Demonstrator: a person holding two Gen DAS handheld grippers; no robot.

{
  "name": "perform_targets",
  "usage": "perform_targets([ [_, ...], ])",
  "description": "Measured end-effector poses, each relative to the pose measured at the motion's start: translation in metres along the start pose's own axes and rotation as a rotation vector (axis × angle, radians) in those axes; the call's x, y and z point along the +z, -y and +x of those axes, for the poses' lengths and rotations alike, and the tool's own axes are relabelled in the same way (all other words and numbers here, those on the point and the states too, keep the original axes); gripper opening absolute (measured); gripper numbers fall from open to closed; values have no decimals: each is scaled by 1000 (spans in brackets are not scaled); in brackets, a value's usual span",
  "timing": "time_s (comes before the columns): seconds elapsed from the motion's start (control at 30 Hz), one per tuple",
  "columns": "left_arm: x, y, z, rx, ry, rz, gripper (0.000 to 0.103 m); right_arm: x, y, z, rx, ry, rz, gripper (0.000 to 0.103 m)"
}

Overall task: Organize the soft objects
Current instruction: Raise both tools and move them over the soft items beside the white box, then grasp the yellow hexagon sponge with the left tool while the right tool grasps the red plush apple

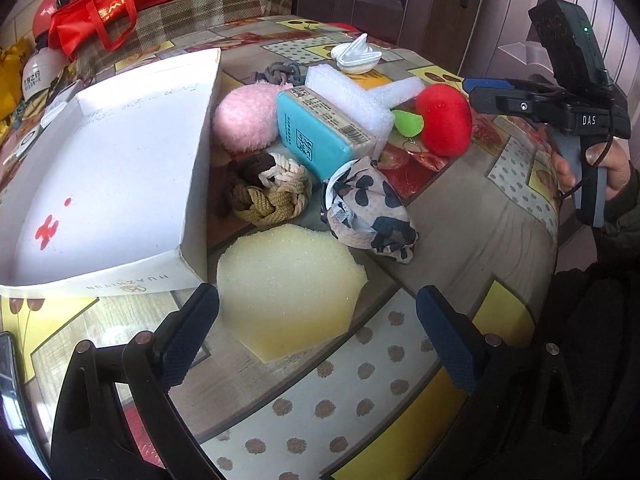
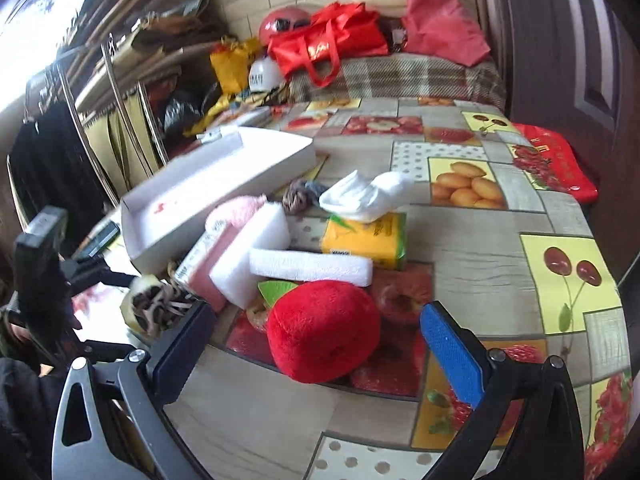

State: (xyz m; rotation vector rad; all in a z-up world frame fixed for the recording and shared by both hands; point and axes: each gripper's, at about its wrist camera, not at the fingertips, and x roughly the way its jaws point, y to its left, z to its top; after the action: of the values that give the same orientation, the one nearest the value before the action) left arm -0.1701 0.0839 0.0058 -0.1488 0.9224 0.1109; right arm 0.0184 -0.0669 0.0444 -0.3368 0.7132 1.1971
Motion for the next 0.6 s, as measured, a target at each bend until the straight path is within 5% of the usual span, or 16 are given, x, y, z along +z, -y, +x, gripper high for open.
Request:
perform_targets([
  [0.13, 4, -2, 9, 10, -20, -6, 97, -1, -1, 20, 14, -38, -2, 103],
  [0.23, 6, -2, 9, 50, -16, 5, 79, -1, 1, 29, 2, -73, 1, 99],
  [0.27, 5, -2, 8, 59, -11, 7, 67, -3, 1, 33, 4, -89, 0, 86],
  [0.33, 3, -6, 3, 36, 2, -13, 62, -9, 5, 38, 22, -122, 5, 60],
  [0.47, -6, -13, -10, 19, 34, -46, 58, -15, 8, 17, 43, -65, 14, 56],
  [0.6, -9, -20, -46, 17, 139, -71, 58, -7, 21, -36, 43, 122, 74, 56],
])
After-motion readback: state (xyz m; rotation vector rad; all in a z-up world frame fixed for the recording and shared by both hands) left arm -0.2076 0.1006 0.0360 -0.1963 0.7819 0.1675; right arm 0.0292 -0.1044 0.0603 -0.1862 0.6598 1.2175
